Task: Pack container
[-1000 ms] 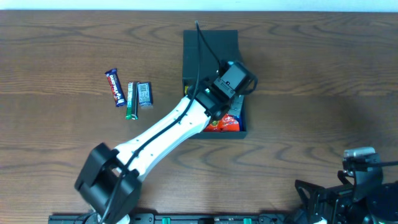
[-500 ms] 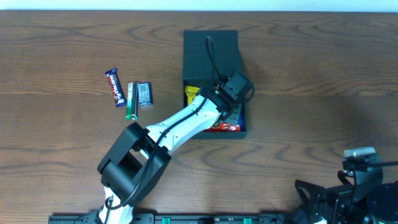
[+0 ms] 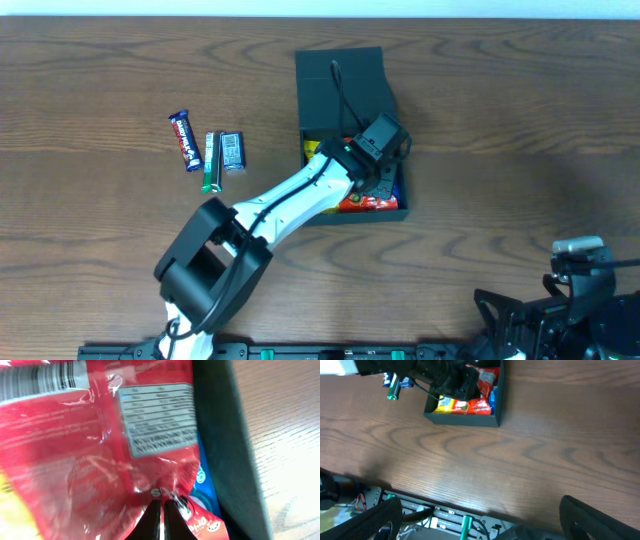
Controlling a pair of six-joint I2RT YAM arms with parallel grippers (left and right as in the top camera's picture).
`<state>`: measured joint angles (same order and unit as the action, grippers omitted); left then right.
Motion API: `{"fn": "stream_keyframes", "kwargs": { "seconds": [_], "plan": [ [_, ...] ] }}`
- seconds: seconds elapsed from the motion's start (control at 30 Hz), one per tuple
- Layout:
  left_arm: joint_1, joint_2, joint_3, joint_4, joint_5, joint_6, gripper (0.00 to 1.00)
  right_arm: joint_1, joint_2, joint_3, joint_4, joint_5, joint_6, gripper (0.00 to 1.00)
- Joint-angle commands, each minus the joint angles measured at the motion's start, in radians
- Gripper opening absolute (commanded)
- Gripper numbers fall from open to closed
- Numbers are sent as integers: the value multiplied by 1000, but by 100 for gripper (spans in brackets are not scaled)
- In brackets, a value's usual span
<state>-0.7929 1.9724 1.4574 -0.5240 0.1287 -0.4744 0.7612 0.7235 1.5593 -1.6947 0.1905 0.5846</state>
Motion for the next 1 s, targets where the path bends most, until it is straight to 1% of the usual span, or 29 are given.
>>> {"fn": "stream_keyframes", "kwargs": {
  "seconds": [0.0, 0.1, 0.17, 0.3, 0.4, 0.43, 0.47, 0.5, 0.57, 0.6, 0.63, 0.73, 0.87, 0.97],
  "plan": [
    [-4, -108, -2, -3, -105, 0, 6, -8, -5, -3, -3, 3, 5, 99],
    [1, -158, -2, -47, -233, -1, 6, -8, -5, -3, -3, 3, 5, 99],
    [18, -163, -2, -85, -264, -1, 6, -8, -5, -3, -3, 3, 5, 99],
    [82, -155, -23, -159, -258, -21, 6, -8, -5, -3, -3, 3, 4, 99],
    [130, -155, -63, -161, -190, -18, 6, -8, -5, -4, -3, 8, 2, 99],
    [143, -155, -78, -158, -164, -12, 6, -8, -5, -4, -3, 15, 2, 97],
    [155, -155, -96, -151, -135, -7, 6, -8, -5, -5, -3, 26, 2, 87],
    [165, -155, -113, -144, -107, -3, 6, -8, -5, -8, -3, 40, 2, 67],
    [179, -154, -146, -128, -60, 10, 6, -8, -5, -21, -1, 73, 3, 19],
    [181, -155, -163, -118, -39, 15, 6, -8, -5, -33, 3, 87, 6, 3],
    [181, -154, -175, -108, -23, 16, 6, -8, -5, -46, 8, 101, 6, 2],
    [176, -154, -189, -88, 10, 26, 6, -8, -5, -122, 62, 147, 6, 1],
    [171, -154, -189, -80, 14, 26, 6, -8, -4, -317, 240, 154, 6, 1],
    [171, -154, -190, -80, 21, 26, 6, -18, 11, -494, 402, 145, 11, 1]
  ]
}}
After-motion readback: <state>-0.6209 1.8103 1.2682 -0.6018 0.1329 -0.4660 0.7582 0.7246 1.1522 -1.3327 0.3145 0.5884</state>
